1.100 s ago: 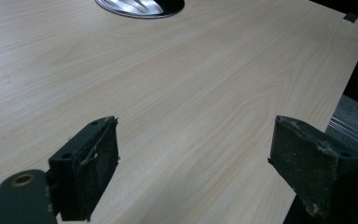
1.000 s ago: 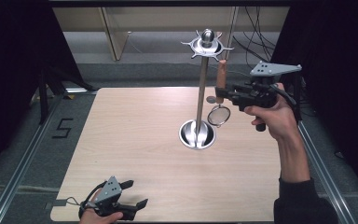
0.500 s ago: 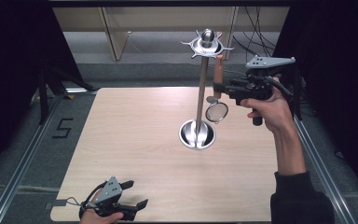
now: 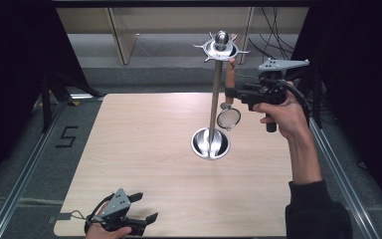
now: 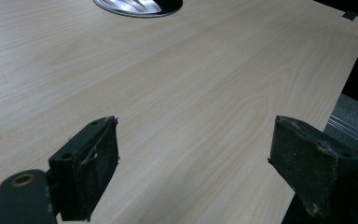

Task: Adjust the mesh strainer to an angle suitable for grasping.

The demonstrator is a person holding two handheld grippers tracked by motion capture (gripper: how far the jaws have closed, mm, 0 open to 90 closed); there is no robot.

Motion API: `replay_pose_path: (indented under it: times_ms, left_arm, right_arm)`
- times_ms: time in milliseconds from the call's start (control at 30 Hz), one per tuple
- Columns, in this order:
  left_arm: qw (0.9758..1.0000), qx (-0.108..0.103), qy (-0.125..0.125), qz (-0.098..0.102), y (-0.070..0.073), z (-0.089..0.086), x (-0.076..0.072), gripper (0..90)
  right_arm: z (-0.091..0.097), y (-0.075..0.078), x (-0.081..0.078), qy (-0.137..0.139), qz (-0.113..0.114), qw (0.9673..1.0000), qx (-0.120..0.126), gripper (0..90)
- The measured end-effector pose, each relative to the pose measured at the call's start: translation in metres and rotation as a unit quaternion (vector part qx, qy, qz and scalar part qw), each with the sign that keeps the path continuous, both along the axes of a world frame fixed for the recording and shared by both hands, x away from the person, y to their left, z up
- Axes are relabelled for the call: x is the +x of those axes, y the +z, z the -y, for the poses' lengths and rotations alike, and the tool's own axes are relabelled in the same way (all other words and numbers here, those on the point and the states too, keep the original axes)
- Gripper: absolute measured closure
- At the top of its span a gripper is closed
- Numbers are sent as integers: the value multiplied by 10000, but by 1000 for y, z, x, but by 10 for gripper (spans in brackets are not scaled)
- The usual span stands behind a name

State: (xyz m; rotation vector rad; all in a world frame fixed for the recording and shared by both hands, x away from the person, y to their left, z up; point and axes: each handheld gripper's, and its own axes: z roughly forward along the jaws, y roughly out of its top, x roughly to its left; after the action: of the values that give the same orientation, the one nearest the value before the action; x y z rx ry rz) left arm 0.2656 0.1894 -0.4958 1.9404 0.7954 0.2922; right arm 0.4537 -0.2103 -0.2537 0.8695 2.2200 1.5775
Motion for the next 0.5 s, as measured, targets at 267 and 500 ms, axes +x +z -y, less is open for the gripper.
replay_pose_path:
  times_ms: [267,500]
  left_arm:
    - [10000,-68,6,-37,-1,1,0,148]
    - [9999,-35,77,-59,-1,1,-1,148]
  right_arm:
    - [4,-3,-4,-197,131,9997,-63,612]
    - [10,-12,-19,-416,224,9989,-67,563]
